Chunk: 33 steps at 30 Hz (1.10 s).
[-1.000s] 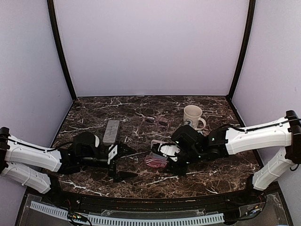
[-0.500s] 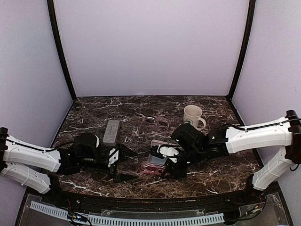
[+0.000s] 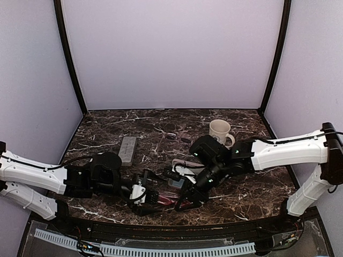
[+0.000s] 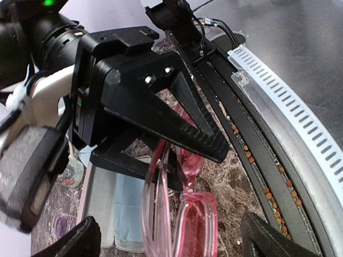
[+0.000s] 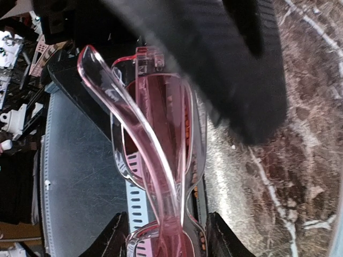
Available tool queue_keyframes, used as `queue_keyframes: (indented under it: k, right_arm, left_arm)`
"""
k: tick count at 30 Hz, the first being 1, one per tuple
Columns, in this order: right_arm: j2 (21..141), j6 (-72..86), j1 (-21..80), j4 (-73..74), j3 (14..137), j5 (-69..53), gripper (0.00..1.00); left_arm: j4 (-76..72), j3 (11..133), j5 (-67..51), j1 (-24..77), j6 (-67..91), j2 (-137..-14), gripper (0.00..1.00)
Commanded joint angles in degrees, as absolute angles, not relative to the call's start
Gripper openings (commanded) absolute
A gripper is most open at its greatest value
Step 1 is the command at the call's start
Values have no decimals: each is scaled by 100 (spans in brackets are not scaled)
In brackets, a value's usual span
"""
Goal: Organize the sunglasses
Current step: Pass from the right arm to the left
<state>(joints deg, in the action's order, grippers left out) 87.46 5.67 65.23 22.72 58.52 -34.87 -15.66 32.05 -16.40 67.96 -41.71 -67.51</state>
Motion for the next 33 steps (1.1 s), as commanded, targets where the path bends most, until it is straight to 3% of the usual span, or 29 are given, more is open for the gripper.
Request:
queue_keyframes:
  k: [1,15,19,33]
  right_arm:
    - [9003,841,6464,2059,6020,-4324,33]
    - [9386,1055,6378,1831,6049,-4704,34]
    - [9351,1089,6333,1812,6010,-4707,33]
    - [9355,1300,6257,1680,5823,-4946,33]
  left_arm:
    - [-1207,3503,-1014,7046,-4729,-6987,91]
    - [-980,3863,-506,7496,-4852,-7431,65]
    - [-824,3907,-409,7549,-4785,-7451,66]
    - [-938,3318,448,7616,-4801,-6646,83]
